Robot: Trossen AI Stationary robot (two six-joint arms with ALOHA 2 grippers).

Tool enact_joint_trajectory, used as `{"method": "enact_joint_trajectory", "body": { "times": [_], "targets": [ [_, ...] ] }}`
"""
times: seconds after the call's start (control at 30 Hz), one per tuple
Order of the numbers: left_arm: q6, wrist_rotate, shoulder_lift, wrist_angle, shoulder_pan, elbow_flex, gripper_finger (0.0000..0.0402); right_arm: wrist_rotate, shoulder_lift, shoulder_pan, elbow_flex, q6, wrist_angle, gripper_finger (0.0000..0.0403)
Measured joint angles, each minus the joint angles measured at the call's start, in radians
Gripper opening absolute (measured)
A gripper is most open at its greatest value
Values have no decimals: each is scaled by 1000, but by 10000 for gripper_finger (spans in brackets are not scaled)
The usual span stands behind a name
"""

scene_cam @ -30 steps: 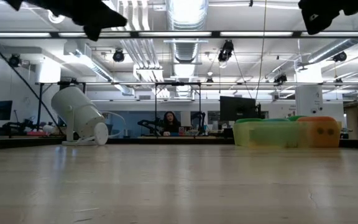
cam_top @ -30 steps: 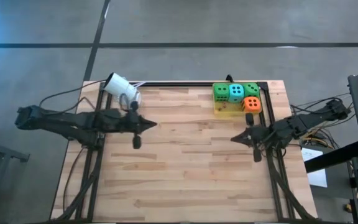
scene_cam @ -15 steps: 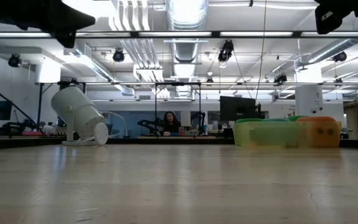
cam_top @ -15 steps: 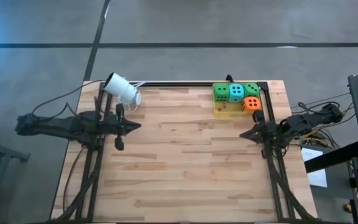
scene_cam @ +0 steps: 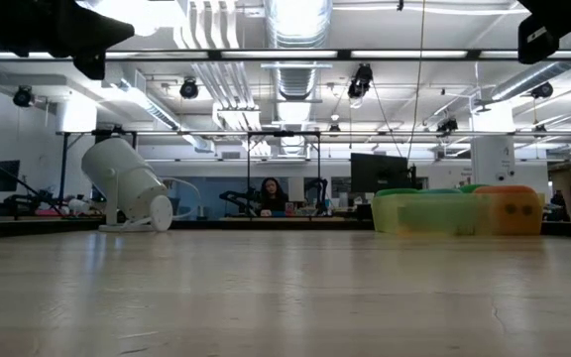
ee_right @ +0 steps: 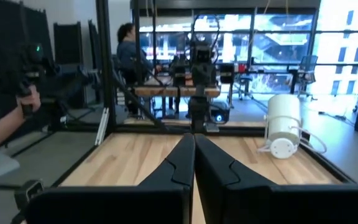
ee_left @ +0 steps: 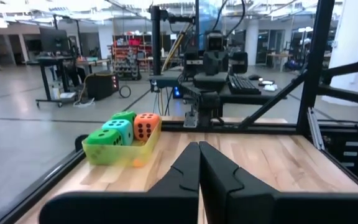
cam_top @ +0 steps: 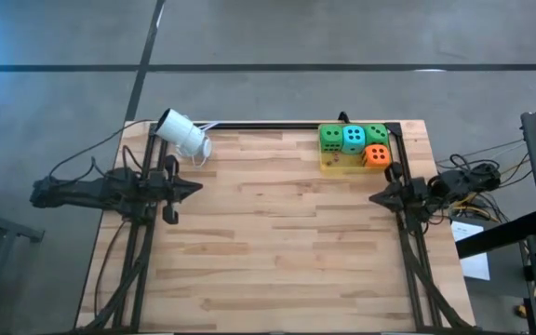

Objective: Pick & Place Dice
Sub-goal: Return to Home Position

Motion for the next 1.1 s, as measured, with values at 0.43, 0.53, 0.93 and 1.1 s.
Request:
{"method": "enact_joint_trajectory", "body": {
  "times": [0.43, 0.53, 0.93, 1.1],
  "targets": [
    [42, 0, -137, -23, 0, -67, 3, -2, 0, 0, -8, -4, -7, 8],
    [56, 0, -194, -25, 0, -96, 3, -2, 0, 0, -12, 3, -6, 8],
    [82, 7, -255, -77, 0, -105, 3, -1, 0, 0, -45, 2, 17, 8],
    [80, 7, -255, -75, 0, -140, 3, -1, 0, 0, -119, 4, 78, 8]
  ]
}}
